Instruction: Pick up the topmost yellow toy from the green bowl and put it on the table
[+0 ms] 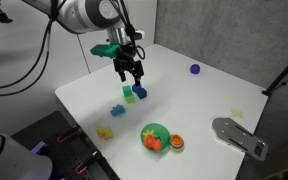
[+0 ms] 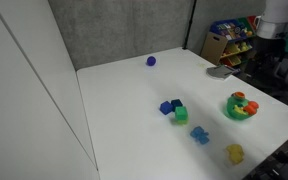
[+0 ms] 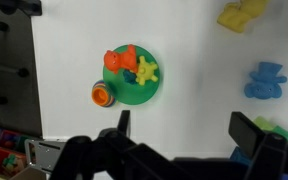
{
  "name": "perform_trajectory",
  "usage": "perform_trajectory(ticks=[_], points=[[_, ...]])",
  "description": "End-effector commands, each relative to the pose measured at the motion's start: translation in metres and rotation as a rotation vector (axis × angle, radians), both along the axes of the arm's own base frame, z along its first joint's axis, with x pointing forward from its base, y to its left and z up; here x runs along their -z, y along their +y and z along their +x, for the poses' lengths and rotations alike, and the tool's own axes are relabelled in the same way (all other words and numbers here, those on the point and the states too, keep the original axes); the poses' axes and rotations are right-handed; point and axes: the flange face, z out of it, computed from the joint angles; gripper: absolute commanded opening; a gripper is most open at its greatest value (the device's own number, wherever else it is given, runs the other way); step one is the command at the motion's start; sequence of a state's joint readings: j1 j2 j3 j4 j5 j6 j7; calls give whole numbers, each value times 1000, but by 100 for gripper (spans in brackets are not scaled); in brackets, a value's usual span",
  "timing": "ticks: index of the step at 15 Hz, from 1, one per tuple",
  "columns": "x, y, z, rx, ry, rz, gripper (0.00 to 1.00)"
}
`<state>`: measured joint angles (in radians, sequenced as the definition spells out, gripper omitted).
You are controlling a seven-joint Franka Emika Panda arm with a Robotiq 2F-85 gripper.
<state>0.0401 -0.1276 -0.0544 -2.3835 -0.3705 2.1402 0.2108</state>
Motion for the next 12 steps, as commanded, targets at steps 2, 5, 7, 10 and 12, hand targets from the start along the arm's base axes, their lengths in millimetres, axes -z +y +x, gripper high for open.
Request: perform_trajectory(ticks=[2, 5, 7, 10, 12], points=[[-36, 1, -19, -2, -62, 118, 100], [-53, 5, -27, -1, -76, 199, 100], [-62, 6, -31, 7, -82, 237, 100], [-60, 8, -25, 19, -85, 224, 100], [-61, 8, -25, 19, -87, 223, 100]])
